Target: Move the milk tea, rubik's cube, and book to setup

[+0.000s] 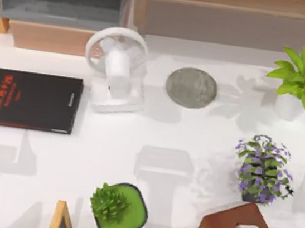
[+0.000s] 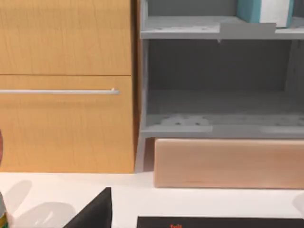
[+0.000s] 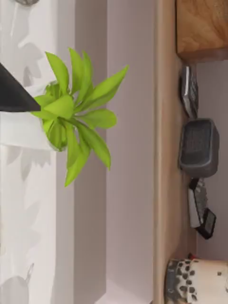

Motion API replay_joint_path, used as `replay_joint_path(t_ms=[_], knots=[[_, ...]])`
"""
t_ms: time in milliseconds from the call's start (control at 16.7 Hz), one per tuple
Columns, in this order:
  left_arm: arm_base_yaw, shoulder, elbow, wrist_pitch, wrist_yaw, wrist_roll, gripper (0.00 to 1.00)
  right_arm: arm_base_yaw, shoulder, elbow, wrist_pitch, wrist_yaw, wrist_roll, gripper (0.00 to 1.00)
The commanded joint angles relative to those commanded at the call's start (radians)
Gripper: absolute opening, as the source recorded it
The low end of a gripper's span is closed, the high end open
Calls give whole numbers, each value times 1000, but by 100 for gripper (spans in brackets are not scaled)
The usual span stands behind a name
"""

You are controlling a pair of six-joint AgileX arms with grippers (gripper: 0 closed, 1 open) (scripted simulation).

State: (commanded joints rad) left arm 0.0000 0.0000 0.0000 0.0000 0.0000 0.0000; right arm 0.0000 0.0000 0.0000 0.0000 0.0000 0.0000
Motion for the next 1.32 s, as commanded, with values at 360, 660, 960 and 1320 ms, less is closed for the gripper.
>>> replay_joint_path(t_ms=[360, 660, 960, 1320], knots=[[0, 0, 0, 0, 0, 0, 100, -29, 106, 80, 65, -24, -1, 100], [0, 0, 0, 0, 0, 0, 100, -109, 474, 306, 247, -93, -2, 100], [0, 0, 0, 0, 0, 0, 100, -208, 1005, 585, 473, -181, 0, 100], [0, 0, 0, 0, 0, 0, 100, -313, 1594, 884, 713, -278, 3, 100]])
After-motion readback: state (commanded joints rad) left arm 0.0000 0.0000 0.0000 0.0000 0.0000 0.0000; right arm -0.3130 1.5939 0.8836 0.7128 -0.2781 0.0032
